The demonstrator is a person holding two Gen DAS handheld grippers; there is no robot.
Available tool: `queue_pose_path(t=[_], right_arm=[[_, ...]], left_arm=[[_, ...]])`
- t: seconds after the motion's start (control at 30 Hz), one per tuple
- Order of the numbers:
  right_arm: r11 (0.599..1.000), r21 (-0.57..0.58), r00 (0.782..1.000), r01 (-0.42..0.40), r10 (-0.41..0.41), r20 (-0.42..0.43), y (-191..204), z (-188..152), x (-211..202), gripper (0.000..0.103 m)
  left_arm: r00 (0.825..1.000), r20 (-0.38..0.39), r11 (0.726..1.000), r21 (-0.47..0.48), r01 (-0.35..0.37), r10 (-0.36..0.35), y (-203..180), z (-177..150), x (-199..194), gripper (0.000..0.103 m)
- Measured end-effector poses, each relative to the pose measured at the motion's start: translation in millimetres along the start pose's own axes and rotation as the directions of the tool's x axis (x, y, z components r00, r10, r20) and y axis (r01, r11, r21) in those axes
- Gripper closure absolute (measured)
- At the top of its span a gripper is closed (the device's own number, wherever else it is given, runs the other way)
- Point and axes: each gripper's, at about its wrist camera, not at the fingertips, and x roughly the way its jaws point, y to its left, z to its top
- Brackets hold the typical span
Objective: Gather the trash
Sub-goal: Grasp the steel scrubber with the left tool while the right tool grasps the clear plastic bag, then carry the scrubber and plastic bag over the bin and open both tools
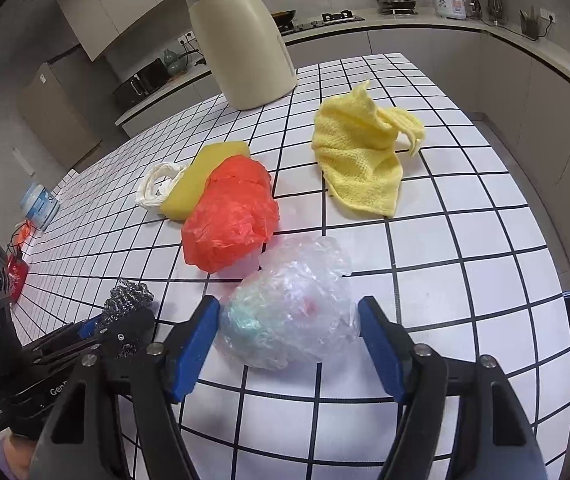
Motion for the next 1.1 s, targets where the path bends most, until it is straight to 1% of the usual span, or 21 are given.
queue_pose_path(t=[0.03,0.1,0.23,0.3,0.37,0.5,0.67,0.87,1.1], right_arm=[[1.0,-0.005,1.0,-0.012,0.012,0.004,1.1,-0.1,-0.8,0.045],[1.0,-0.02,1.0,-0.022,0.022,0.001,3.9,0.2,-1.9,0.05],[0.999,-0.04,1.0,-0.022,0.023,0.011,6.2,-1.9,-5.7,0.058],[0.998,-0.058,0.999,-0.016,0.018,0.031,7.7,-3.8,-11.3,0.06],[0.998,-0.057,0.998,-0.014,0.017,0.059,6.4,-3.7,-19.2,0.06],[0.999,-0.05,0.996,-0.007,0.011,0.085,-0.6,-1.1,-33.4,0.06],[1.0,-0.012,0.993,0.014,-0.013,0.116,-19.6,-2.6,-53.9,0.06],[0.997,0.047,0.986,0.058,-0.064,0.153,-54.2,-9.9,-84.2,0.06],[0.981,0.14,0.97,0.131,-0.156,0.185,-109.5,-26.4,-125.0,0.06]], left_arm=[[1.0,0.002,1.0,-0.004,0.0,0.0,0.0,0.0,-0.7,0.064],[1.0,0.006,1.0,-0.004,0.004,-0.004,-1.5,0.0,-2.8,0.065],[1.0,0.019,1.0,-0.005,0.011,-0.011,-5.0,1.8,-7.3,0.065],[1.0,0.026,1.0,-0.004,0.013,-0.013,-6.8,1.6,-10.8,0.065],[0.999,0.029,1.0,-0.007,0.021,-0.02,-9.7,2.7,-13.3,0.065],[0.998,0.046,0.999,0.007,0.038,-0.038,-21.5,4.3,-21.7,0.065],[0.995,0.056,0.996,0.045,0.079,-0.081,-48.4,6.0,-28.9,0.065],[0.989,0.036,0.984,0.11,0.141,-0.146,-93.2,3.9,-28.6,0.065],[0.976,-0.001,0.955,0.205,0.213,-0.217,-157.8,-2.2,-22.7,0.065]])
